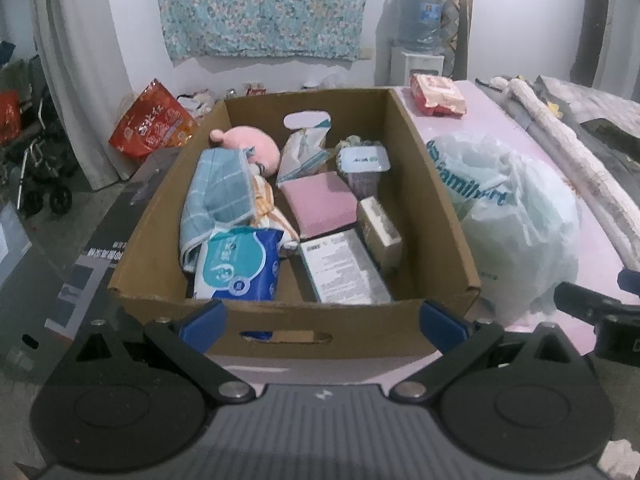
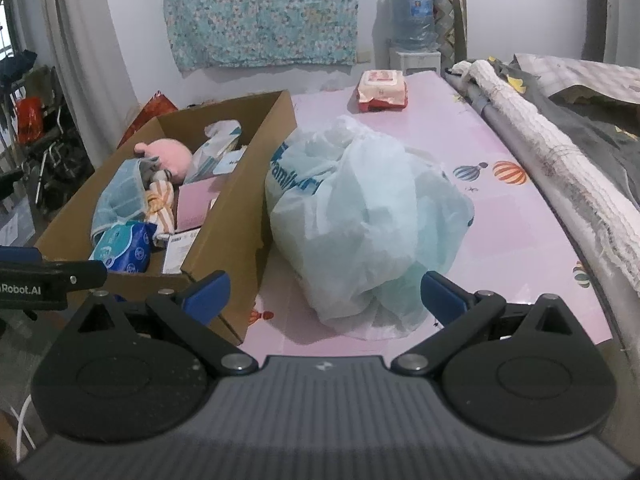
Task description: Organize soft objects
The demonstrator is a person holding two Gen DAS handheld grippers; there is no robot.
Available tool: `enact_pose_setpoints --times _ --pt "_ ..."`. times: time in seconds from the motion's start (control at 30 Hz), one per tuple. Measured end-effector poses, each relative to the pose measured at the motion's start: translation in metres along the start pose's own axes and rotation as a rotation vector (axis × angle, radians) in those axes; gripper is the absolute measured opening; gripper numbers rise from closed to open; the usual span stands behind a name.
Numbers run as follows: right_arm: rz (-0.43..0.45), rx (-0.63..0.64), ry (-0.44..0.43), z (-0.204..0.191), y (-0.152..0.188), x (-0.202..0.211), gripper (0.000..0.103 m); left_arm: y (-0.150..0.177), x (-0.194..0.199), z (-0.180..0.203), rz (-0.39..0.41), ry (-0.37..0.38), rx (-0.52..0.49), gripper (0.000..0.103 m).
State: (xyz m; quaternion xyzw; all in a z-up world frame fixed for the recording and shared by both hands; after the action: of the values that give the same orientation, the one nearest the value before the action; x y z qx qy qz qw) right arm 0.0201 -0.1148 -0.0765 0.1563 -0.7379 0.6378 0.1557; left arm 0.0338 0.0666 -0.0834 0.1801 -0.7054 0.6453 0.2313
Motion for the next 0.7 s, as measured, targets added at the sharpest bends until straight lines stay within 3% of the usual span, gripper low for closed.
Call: enact_pose_setpoints --times 0.7 --pt "-0.039 0.027 0.007 -0.013 0.002 -0.008 0.102 0.014 -0.005 -0.010 -0.026 -0.043 -0.021 0.103"
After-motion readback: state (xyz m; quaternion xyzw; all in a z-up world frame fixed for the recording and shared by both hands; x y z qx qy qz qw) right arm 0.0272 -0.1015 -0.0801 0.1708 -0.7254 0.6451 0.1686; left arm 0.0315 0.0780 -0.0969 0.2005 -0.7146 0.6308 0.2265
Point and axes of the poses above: each gripper's, at about its wrist camera, not at the fingertips, and x roughly against the way its jaws point, z to its right, y to its underside, the point moved 9 cm from there along -x, roughly the way its jaws point, and after that the axes turned 15 degrees about z, right-handed, at the moved point
